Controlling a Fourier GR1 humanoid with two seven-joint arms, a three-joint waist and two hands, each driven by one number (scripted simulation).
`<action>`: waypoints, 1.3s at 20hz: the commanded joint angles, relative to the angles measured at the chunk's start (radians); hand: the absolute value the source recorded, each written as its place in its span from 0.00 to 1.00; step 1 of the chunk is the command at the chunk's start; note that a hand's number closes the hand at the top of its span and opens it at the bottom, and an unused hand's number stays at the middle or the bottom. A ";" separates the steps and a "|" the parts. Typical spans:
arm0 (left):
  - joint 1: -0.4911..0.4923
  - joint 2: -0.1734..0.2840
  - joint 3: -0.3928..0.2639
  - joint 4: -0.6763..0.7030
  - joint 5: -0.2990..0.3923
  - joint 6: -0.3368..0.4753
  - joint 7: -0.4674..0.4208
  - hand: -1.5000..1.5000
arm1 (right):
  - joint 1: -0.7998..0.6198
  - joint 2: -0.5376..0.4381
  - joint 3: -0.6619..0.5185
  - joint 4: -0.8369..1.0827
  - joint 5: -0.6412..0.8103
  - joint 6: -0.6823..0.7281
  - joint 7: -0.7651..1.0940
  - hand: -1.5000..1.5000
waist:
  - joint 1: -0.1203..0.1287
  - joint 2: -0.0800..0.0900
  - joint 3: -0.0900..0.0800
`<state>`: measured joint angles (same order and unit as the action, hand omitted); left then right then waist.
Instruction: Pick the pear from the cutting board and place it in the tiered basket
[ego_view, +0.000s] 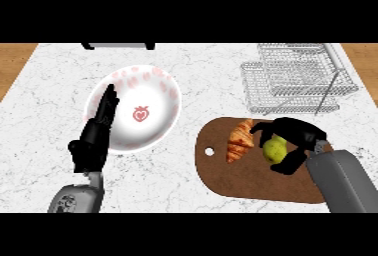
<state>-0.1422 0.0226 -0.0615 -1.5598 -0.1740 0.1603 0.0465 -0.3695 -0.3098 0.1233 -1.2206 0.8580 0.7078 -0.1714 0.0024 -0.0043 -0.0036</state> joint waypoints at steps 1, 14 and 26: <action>-0.011 -0.021 -0.055 0.058 -0.022 0.046 -0.042 0.50 | 0.040 -0.009 0.066 -0.049 0.069 -0.105 -0.067 1.00 | -0.005 0.005 0.004; 0.038 0.025 0.005 -0.019 0.006 -0.009 -0.002 0.50 | 0.020 0.168 0.119 -0.085 0.442 -0.311 0.581 1.00 | -0.011 -0.005 0.000; 0.002 0.010 0.015 -0.015 0.025 -0.012 0.022 0.50 | -0.092 0.236 0.085 -0.553 0.529 -0.063 0.893 1.00 | -0.010 -0.001 0.003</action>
<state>-0.1402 0.0348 -0.0454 -1.5561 -0.1588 0.1555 0.0454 -0.4048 -0.0695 0.2493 -1.6400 1.3807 0.5658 0.6632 -0.0104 -0.0061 -0.0016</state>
